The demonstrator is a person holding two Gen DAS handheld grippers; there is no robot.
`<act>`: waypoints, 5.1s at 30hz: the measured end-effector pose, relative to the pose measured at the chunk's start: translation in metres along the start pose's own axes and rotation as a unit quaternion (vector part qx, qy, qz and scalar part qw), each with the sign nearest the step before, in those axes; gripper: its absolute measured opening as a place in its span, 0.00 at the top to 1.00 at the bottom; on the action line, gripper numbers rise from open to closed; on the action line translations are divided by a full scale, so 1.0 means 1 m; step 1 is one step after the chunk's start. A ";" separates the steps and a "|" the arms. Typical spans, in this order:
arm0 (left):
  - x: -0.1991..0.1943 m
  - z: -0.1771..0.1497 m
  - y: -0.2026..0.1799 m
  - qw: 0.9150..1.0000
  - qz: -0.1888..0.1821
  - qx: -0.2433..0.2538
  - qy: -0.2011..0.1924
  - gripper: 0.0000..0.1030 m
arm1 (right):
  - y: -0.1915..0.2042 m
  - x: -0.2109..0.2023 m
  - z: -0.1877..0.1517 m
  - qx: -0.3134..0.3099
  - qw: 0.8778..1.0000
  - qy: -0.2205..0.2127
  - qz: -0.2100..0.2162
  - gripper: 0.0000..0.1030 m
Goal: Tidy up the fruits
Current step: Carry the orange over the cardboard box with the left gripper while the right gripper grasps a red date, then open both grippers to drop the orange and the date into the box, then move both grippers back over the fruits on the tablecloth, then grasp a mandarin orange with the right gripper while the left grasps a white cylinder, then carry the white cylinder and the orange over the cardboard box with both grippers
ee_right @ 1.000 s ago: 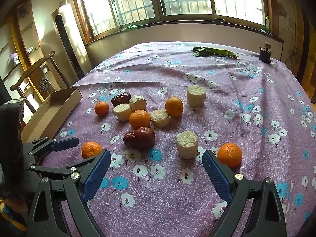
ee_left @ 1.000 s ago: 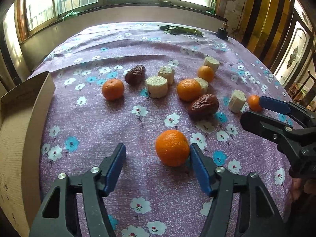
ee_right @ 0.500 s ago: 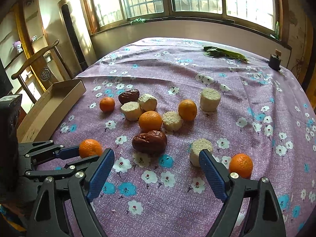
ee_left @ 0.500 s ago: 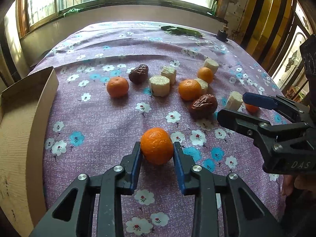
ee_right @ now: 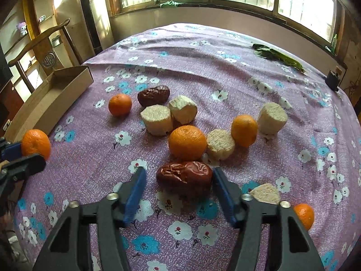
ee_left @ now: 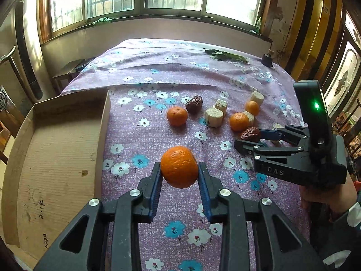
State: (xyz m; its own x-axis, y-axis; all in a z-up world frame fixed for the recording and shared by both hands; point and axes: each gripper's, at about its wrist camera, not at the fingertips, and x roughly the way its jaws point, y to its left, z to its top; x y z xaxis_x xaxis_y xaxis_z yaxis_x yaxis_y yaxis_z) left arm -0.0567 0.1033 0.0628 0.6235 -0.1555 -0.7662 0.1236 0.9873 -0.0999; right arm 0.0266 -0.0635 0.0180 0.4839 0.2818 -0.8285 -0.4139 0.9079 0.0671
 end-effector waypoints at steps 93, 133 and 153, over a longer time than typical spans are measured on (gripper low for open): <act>0.028 0.018 -0.072 0.999 0.050 0.001 0.000 0.16 | -0.063 -0.092 -0.067 0.096 0.993 -0.075 -0.006 0.18; 0.112 0.043 -0.186 0.995 -0.013 0.083 0.053 0.17 | -0.142 -0.085 -0.068 0.152 0.983 -0.084 -0.062 0.64; 0.064 0.027 -0.135 0.997 -0.025 0.063 0.027 0.73 | -0.112 -0.089 -0.066 0.132 0.987 -0.085 -0.025 0.64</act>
State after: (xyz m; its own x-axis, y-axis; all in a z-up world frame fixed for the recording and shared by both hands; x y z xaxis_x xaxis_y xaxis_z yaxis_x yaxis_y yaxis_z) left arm -0.0123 -0.0405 0.0439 0.5715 -0.1990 -0.7961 0.2518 0.9659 -0.0607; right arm -0.0210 -0.2105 0.0478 0.6309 0.2628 -0.7300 -0.1824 0.9648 0.1897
